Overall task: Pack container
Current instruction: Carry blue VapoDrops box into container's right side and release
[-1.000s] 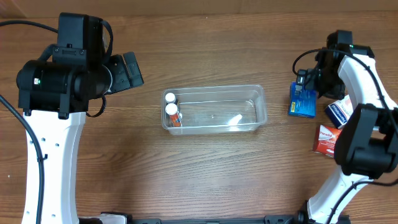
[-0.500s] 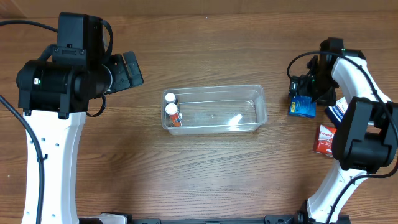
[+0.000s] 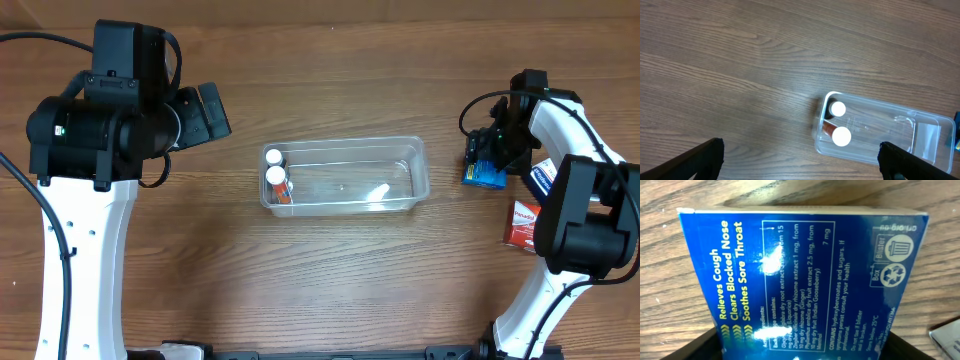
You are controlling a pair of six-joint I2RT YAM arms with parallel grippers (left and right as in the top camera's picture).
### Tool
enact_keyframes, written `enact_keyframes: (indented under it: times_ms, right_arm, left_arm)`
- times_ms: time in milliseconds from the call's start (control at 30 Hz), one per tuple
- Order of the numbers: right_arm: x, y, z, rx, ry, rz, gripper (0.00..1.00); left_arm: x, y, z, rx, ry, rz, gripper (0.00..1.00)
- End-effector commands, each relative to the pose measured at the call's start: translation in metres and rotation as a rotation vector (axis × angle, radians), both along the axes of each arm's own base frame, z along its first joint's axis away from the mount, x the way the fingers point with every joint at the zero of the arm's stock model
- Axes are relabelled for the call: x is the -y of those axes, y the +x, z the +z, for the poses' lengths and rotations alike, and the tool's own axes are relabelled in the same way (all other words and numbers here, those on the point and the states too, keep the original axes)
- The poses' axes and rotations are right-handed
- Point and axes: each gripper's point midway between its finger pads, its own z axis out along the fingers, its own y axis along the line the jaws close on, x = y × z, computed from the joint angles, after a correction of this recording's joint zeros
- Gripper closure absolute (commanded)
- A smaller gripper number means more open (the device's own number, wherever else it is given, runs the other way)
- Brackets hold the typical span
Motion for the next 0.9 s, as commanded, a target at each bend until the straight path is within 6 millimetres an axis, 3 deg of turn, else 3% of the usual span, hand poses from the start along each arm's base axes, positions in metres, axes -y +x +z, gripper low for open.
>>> enact_keyframes:
  times_ms: [0,133,200,300,433,467,533,667,733,867]
  right_arm:
    - [-0.001,0.005,0.009,0.022,0.004,0.002,0.27]
    - [0.0,0.013,0.038,0.051,0.001,-0.024,0.31]
    - [-0.002,0.017,0.062,0.089,0.002,-0.02,0.3]
    - [-0.019,0.018,0.118,0.204,0.017,0.015,0.3]
    - [-0.063,0.001,0.184,0.341,0.03,0.118,0.3]
    - [-0.086,-0.01,0.203,0.376,0.038,0.173,0.3]
    - [-0.114,-0.022,0.219,0.402,0.065,0.182,0.3]
    - [-0.175,-0.044,0.222,0.378,0.129,0.216,0.29]
    - [-0.195,-0.05,0.211,0.358,0.139,0.243,0.29]
    - [-0.212,-0.058,0.174,0.321,0.128,0.238,0.29]
  left_arm:
    - [-0.003,0.0,0.002,0.004,0.003,0.01,0.0]
    - [-0.003,0.0,0.002,0.004,0.009,0.003,0.0]
    - [-0.003,0.0,0.002,0.004,0.021,-0.017,0.0]
    - [-0.003,0.0,0.002,0.004,0.023,-0.019,0.0]
    - [-0.003,0.0,0.002,0.004,0.027,-0.025,0.0]
    - [-0.003,0.0,0.002,0.004,0.027,-0.025,0.0]
    - [-0.003,0.0,0.002,0.004,0.026,-0.025,0.0]
    - [-0.003,0.0,0.002,0.003,0.026,-0.025,0.0]
    - [-0.003,-0.001,0.001,-0.001,0.027,-0.025,0.0]
    - [-0.003,-0.003,0.0,-0.012,0.028,-0.025,0.0]
